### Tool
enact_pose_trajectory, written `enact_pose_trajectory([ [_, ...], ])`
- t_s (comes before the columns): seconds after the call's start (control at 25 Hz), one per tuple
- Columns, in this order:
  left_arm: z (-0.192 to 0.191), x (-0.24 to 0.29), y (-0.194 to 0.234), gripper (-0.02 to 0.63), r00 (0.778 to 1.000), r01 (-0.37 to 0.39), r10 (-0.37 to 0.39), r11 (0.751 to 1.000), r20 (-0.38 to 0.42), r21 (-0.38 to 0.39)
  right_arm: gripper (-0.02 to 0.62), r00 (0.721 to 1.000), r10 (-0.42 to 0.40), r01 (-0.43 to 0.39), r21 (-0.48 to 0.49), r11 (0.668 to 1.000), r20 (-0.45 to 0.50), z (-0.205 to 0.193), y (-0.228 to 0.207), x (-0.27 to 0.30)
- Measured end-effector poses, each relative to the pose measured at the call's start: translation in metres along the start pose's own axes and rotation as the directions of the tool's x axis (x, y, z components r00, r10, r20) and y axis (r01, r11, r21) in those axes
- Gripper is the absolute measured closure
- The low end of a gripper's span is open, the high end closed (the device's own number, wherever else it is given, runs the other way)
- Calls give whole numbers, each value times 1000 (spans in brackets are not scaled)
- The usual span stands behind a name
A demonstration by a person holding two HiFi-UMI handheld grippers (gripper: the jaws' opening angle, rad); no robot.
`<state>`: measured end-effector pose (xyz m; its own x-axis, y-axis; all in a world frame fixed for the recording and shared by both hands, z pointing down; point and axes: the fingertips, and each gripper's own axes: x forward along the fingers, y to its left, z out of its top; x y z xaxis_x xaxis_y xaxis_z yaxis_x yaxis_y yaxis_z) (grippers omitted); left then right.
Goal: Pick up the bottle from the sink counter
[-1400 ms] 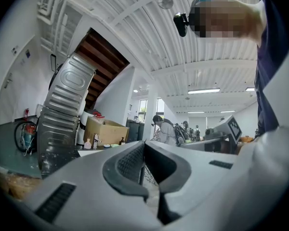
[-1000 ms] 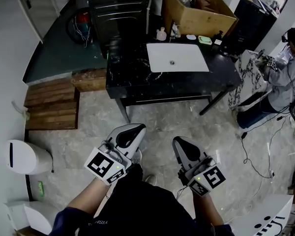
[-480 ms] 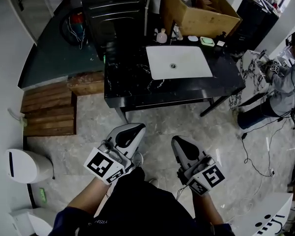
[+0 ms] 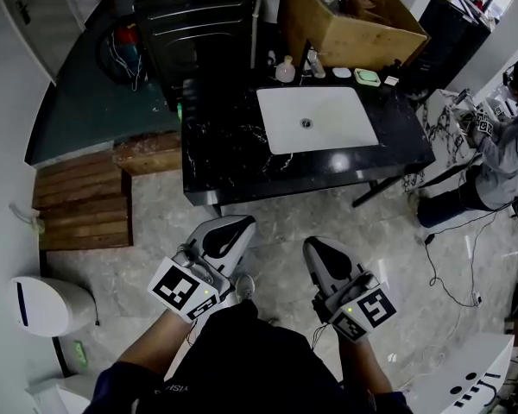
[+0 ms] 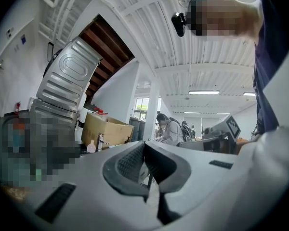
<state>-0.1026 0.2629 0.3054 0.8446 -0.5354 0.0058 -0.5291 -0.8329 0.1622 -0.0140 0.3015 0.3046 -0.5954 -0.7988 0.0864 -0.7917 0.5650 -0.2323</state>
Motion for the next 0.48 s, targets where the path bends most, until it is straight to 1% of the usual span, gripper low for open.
enact_pose_trajectory([
  [0.48,1,15,47,598,999,31,-31,999,-21,-7,575,999,-39,39,13,999,-9,2,-18,45],
])
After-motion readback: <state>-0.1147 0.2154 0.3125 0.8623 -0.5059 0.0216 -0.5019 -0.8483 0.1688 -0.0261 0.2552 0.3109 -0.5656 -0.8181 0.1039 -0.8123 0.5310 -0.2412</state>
